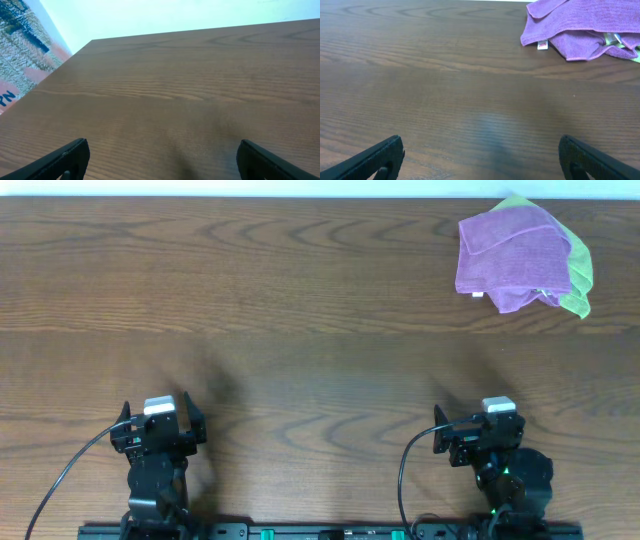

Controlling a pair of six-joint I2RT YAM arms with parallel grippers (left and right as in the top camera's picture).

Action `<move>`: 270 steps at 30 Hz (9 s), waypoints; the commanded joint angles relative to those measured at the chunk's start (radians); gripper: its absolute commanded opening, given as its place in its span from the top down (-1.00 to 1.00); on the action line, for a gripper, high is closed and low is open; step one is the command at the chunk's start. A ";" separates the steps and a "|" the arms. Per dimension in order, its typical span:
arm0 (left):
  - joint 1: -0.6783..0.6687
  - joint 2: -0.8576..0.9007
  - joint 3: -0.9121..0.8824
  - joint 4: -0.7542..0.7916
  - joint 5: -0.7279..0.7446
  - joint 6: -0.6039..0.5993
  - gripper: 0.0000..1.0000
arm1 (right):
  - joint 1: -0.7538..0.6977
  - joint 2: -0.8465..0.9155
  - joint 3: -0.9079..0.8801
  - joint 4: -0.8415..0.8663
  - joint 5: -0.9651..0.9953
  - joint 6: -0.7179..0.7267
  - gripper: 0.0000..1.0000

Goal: Fold the cloth

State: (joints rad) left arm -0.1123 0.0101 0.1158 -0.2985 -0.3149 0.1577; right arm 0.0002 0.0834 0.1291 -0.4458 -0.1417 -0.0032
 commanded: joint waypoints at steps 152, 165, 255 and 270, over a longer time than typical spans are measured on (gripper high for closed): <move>0.001 -0.006 -0.015 -0.027 -0.007 0.003 -0.90 | -0.246 2.079 1.591 0.076 0.232 0.407 -0.71; 0.001 -0.006 -0.015 -0.027 -0.007 0.003 -0.91 | -0.248 2.127 1.591 0.082 0.231 0.407 -0.17; 0.001 -0.006 -0.015 -0.027 -0.007 0.003 -0.90 | 0.476 1.679 1.199 -0.452 -0.208 0.309 -0.99; 0.001 -0.006 -0.015 -0.027 -0.007 0.003 -0.91 | 0.479 1.645 0.940 -0.153 -0.285 0.578 -0.99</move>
State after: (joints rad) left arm -0.1123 0.0101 0.1165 -0.3012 -0.3145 0.1577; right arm 0.4862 1.7454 1.1110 -0.6216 -0.3870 0.4908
